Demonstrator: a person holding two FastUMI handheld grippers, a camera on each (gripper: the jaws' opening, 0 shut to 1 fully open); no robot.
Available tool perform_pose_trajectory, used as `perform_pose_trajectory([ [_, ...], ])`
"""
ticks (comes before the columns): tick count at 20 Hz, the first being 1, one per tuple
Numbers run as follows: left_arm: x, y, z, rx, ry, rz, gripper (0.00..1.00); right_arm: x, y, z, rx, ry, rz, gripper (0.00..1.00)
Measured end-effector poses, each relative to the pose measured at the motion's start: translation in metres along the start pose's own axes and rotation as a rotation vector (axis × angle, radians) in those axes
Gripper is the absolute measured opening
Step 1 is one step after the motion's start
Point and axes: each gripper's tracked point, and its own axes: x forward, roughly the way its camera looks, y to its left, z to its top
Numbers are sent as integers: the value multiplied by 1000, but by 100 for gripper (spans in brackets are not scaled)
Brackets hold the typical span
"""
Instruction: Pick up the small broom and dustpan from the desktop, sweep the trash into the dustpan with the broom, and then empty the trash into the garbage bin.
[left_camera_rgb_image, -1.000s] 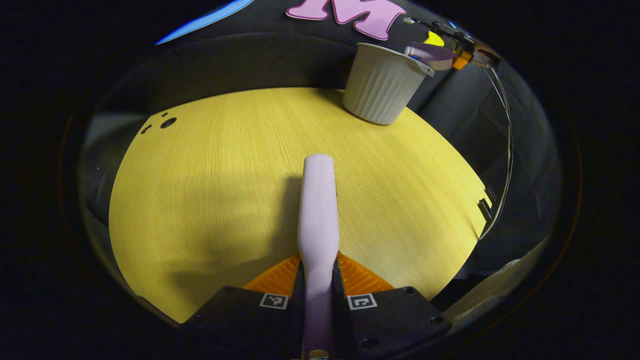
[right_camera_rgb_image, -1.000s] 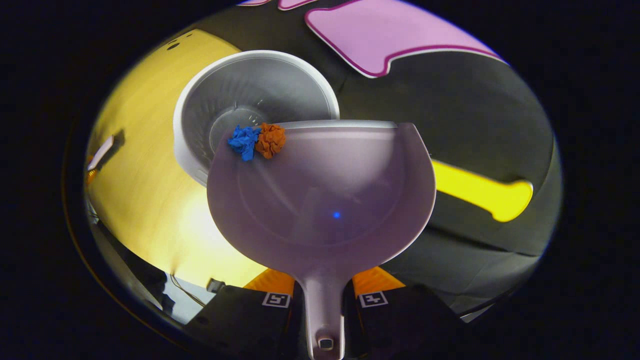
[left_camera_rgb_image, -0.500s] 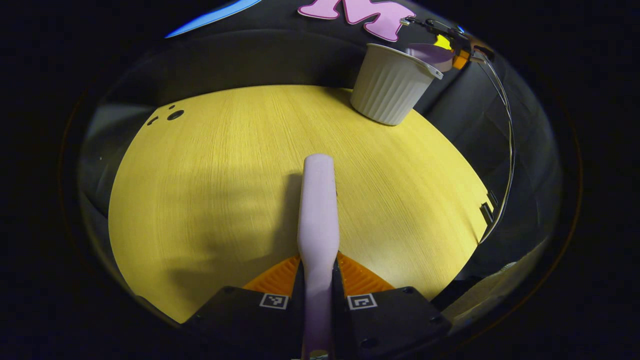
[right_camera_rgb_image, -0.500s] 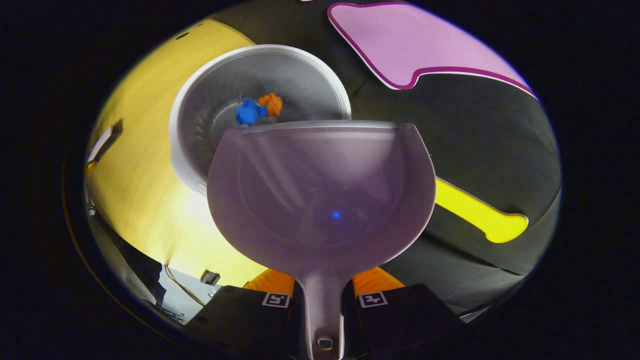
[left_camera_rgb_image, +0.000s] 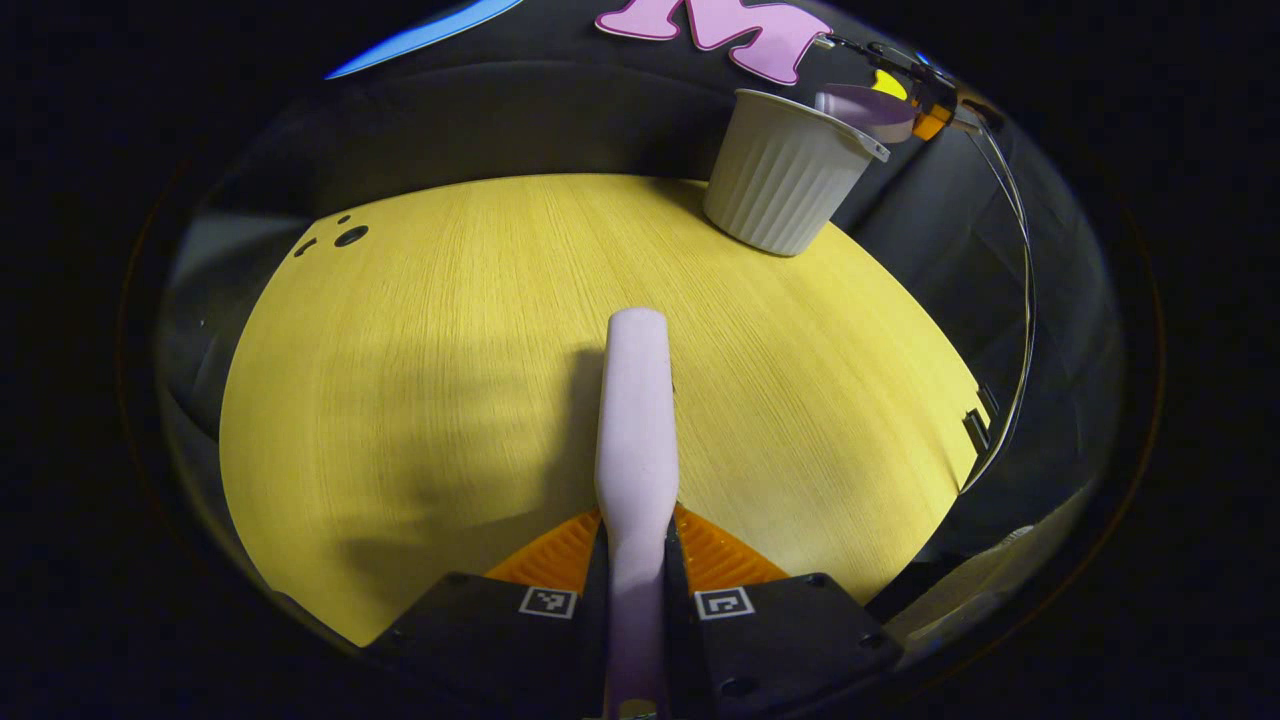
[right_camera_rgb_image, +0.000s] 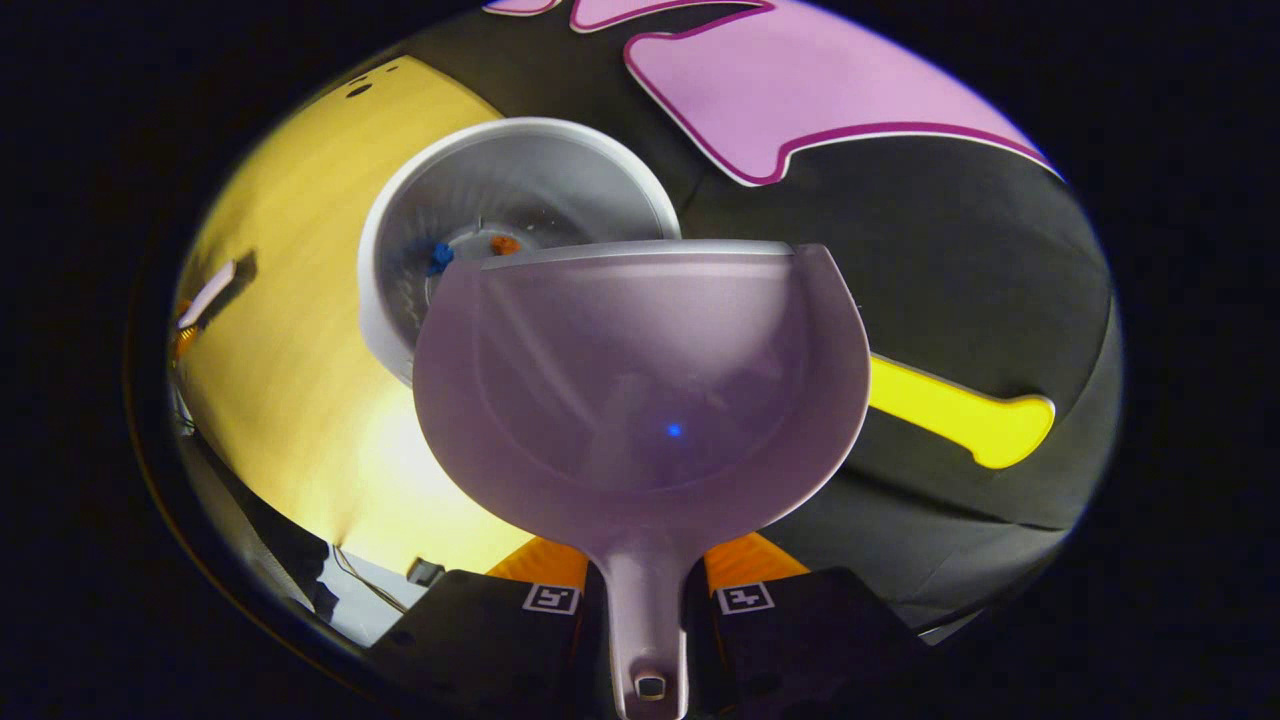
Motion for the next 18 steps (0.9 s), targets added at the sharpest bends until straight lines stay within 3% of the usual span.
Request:
perform_pose_trajectory([
  [3,0,-2,3,8,-3,7,31,-6,10,6,99,-83,35,35],
  [6,-1,-5,6,8,-5,14,25,-15,23,13,201,-178,86,35],
  [8,-3,-5,8,15,-8,22,32,-19,26,16,239,-244,84,35],
  [11,-6,-5,10,19,-11,31,31,-22,38,19,281,-329,115,35],
  [12,-7,-5,10,20,-12,36,25,-26,46,17,288,-350,134,35],
  [13,-8,-5,11,22,-12,39,31,-31,55,15,296,-362,149,35],
  [15,-10,-4,11,28,-12,46,32,-37,82,7,289,-381,181,35],
  [17,-11,-4,12,29,-11,53,25,-45,117,-2,285,-403,213,35],
  [18,-12,-4,11,27,-10,56,28,-48,134,-6,283,-412,224,35],
])
